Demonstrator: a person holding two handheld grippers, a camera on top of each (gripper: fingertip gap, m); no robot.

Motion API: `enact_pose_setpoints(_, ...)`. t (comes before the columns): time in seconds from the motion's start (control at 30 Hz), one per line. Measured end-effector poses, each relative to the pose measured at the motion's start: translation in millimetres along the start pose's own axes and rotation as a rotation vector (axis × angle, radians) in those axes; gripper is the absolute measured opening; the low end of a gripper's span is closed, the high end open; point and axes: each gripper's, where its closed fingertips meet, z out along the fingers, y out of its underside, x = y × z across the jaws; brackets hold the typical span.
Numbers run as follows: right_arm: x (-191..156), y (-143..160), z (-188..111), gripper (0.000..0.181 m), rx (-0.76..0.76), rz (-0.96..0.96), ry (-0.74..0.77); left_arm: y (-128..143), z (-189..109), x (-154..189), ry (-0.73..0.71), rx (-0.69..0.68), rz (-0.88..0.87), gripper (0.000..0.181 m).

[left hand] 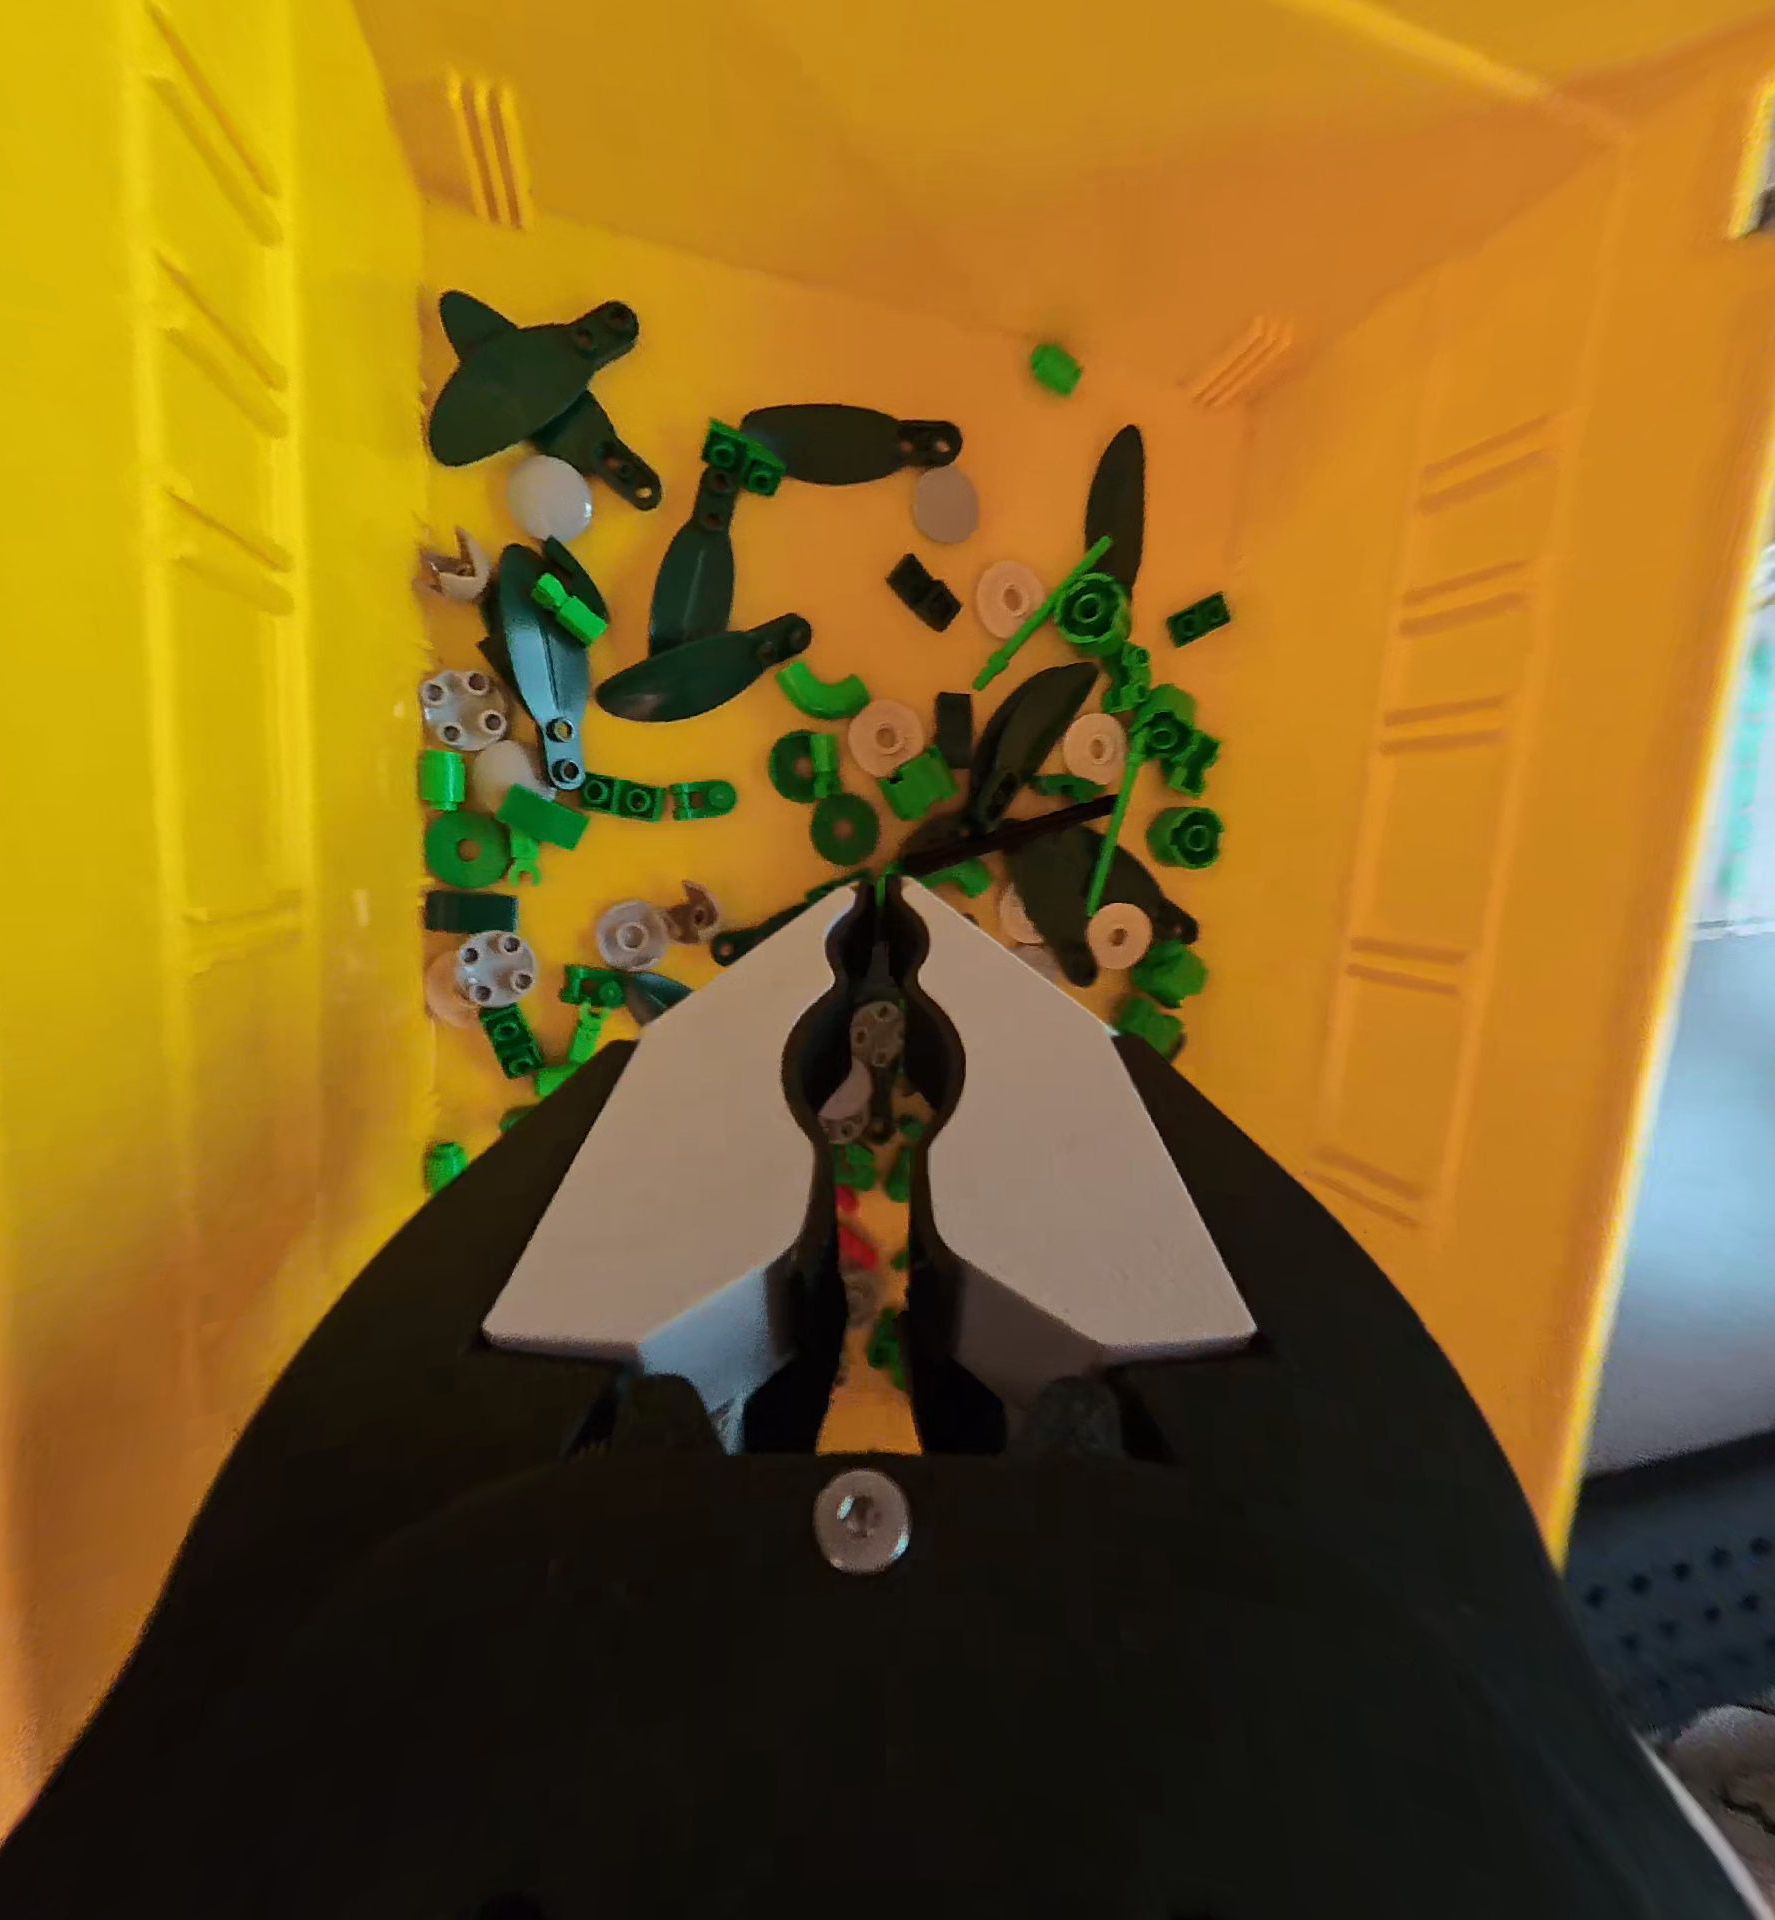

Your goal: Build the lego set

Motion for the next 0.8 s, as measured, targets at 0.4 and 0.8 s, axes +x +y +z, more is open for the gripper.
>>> enact_pose_setpoints(0.4,-3.0,1.5,2.5,0.007,-0.01,-0.01,-0.014,2.5,31.4,-11.0,-0.038,-0.068,0.041,0.026)
enact_pose_setpoints(0.8,-4.3,2.0,1.6,0.007,-0.015,-0.024,-0.02,3.8,34.3,-9.7,-0.125,-0.128,0.079,0.01)
